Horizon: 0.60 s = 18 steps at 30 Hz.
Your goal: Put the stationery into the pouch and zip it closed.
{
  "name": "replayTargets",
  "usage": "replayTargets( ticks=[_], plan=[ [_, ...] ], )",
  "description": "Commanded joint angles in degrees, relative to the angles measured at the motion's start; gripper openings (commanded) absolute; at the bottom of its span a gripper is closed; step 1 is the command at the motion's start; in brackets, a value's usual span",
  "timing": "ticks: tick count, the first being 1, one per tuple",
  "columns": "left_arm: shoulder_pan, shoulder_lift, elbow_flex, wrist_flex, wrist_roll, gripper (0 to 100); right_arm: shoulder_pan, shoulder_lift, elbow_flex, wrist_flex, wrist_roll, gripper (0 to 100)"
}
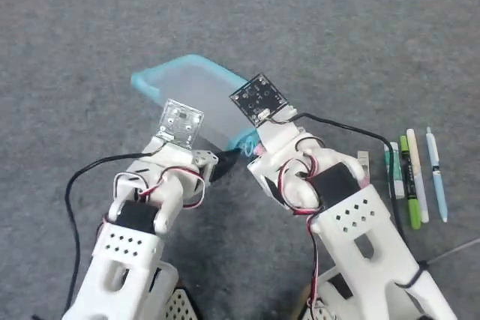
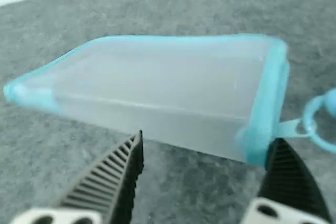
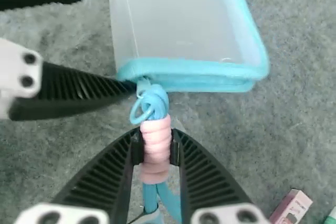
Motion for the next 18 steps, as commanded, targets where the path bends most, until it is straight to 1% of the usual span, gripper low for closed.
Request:
replayTargets(
  ticks=[1, 6, 9, 12, 16, 18],
  plan=[
    [-2.7, -0.3, -3.5, -2.1, -0.4, 34, 2.9, -0.7, 1.5, -1.7, 3.3, 0.6],
    [-6.2, 0.1, -3.4, -4.0, -0.3, 34, 6.3, -0.8, 9.3, -6.3, 6.5, 0.6],
    [-7.6, 0.1, -3.4, -4.1, -0.3, 34, 8.3, -0.1, 10.8, -8.1, 7.8, 0.6],
    [-7.9, 0.1, -3.4, -4.1, -0.3, 34, 9.2, 0.0, 12.8, -8.7, 8.4, 0.6],
    [-7.9, 0.1, -3.4, -4.1, -0.3, 34, 9.4, 0.0, 18.1, -12.8, 9.5, 0.6],
    [-7.9, 0.1, -3.4, -4.1, -0.3, 34, 9.5, 0.0, 18.6, -13.1, 9.6, 0.6]
  ],
)
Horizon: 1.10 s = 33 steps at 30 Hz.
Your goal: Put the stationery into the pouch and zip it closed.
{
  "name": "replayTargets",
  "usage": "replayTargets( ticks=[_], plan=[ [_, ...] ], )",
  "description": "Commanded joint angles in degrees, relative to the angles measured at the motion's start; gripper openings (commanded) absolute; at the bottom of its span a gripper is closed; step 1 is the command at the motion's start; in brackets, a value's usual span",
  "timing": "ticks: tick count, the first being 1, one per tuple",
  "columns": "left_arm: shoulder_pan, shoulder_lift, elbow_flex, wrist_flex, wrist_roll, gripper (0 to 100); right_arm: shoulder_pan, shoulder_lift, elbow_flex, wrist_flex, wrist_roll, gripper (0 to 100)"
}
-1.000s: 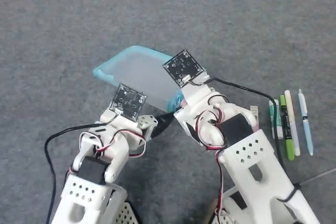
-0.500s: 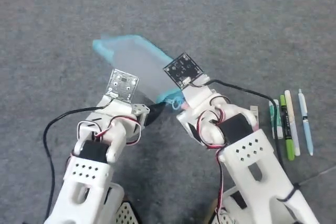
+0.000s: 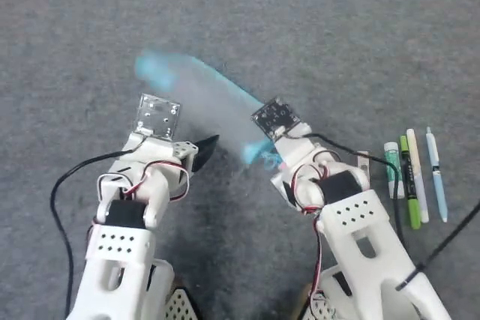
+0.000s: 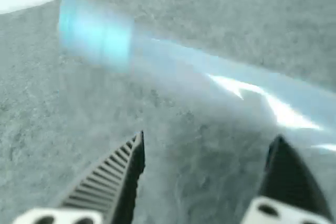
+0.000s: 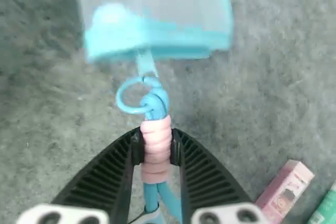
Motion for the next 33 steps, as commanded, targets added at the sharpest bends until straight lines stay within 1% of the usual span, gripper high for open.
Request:
replayTargets(
  ticks=[1, 4, 8, 10, 13, 18, 22, 26, 29, 33],
  plan=[
    [-0.4, 0.0, -3.2, -2.2, 0.1, 34, 1.0, 0.2, -0.1, -1.6, 1.2, 0.6],
    [0.3, -0.4, -3.1, -1.3, 0.1, 34, 0.7, 1.6, -0.9, -2.2, 1.1, 0.6],
    [5.1, -1.6, -4.0, 4.0, -0.2, 34, 0.6, 3.8, -6.8, -1.6, -1.6, 0.6],
    [7.4, -4.5, -4.2, 7.4, -0.2, 34, 0.5, 4.8, -10.3, -1.4, -1.9, 0.6],
    [9.9, -11.3, -3.8, 12.7, -0.2, 34, -0.7, 6.0, -16.8, 2.7, -2.7, 0.6],
    [11.6, -23.5, -0.6, 17.1, -0.2, 34, -6.2, 5.8, -24.3, 8.5, -5.5, 0.6],
    [11.6, -28.6, 0.3, 20.1, -0.3, 34, -10.2, 6.2, -26.8, 9.5, -7.5, 0.6],
    [11.5, -28.5, 0.6, 19.9, -0.4, 34, -10.2, 5.7, -27.0, 9.5, -8.4, 0.6],
    [11.2, -26.4, 1.2, 17.2, -1.4, 34, -10.3, 5.7, -27.0, 9.5, -8.4, 0.6],
    [10.8, -20.1, 2.1, 11.5, -1.6, 34, -10.3, 4.2, -28.0, 11.3, -8.4, 0.6]
  ],
)
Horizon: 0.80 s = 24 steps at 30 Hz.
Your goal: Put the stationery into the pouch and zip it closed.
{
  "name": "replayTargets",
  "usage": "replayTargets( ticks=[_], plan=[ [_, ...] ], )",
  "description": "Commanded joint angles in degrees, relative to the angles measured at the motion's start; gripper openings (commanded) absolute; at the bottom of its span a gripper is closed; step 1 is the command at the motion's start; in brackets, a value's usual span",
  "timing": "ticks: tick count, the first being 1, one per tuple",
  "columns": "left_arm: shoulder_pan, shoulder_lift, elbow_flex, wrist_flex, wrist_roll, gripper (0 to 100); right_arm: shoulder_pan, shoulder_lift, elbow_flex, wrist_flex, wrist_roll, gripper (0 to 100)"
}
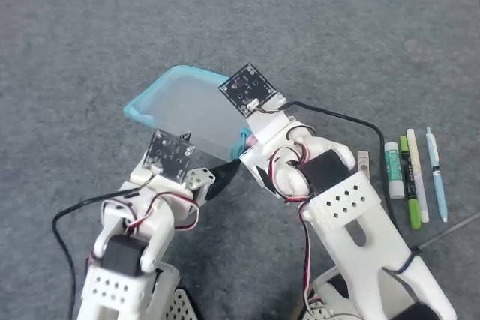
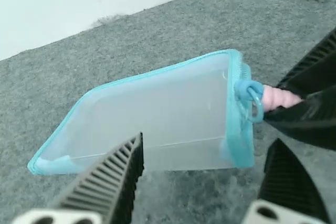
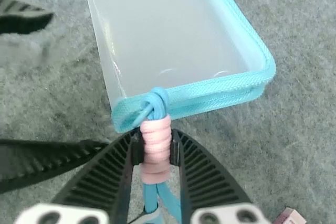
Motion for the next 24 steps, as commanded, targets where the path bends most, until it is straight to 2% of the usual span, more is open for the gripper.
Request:
replayTargets(
  ticks=[1, 13, 18, 24],
  plan=[
    [-0.9, 6.4, -0.9, -6.3, -0.8, 34, -0.4, -3.1, -4.8, 2.6, -0.7, 0.6],
    [-9.8, 29.0, -5.5, -21.9, -0.4, 34, -0.4, -7.9, -3.4, 6.6, 1.1, 0.6],
    [-14.0, 34.0, -9.3, -22.7, 1.2, 34, 0.4, -7.8, 2.7, 5.0, 4.6, 0.6],
    [-14.5, 37.3, -10.9, -24.1, 1.6, 34, 4.2, -7.3, 12.6, -0.9, 7.3, 0.6]
  ],
)
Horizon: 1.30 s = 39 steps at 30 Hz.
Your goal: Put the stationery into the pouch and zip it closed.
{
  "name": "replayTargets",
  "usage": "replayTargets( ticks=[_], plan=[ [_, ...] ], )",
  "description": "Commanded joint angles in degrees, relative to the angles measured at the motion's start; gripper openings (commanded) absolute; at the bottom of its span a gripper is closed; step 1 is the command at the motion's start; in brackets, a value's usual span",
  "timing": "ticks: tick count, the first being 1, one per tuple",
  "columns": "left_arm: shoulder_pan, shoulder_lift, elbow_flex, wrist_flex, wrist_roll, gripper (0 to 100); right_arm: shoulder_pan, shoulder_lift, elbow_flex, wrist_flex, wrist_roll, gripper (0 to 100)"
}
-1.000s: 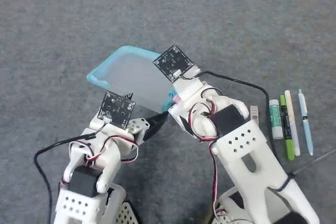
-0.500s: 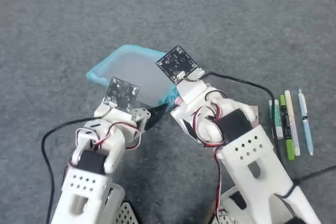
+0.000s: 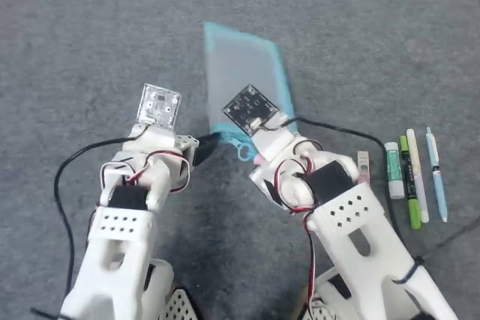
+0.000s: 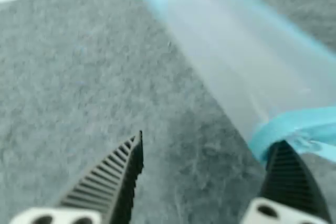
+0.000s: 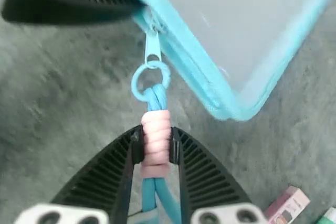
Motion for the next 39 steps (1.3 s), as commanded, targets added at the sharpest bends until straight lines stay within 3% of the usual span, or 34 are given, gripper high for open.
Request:
replayTargets(
  ticks=[1, 9, 18, 27, 31, 39],
  plan=[
    [-2.3, 1.3, -4.3, -4.2, 1.8, 34, 3.3, -2.8, 4.5, -3.2, 2.3, 0.6],
    [-2.0, 4.5, -5.1, -4.9, 1.5, 34, 6.8, -2.9, 11.0, -8.4, 3.4, 0.6],
    [-0.4, 3.0, -4.1, -0.6, -1.0, 34, 6.5, -2.7, -8.1, -1.3, -1.1, 0.6],
    [5.3, -26.5, 1.5, 15.1, -0.8, 34, 2.6, -2.9, -11.7, -0.6, -5.1, 0.6],
    [9.0, -33.7, 2.9, 20.2, -1.0, 34, 1.5, -2.9, -11.7, -0.5, -6.0, 0.6],
    [9.9, -27.3, 3.6, 14.8, -1.0, 34, -1.2, -3.4, -14.8, 3.5, -6.9, 0.6]
  ],
)
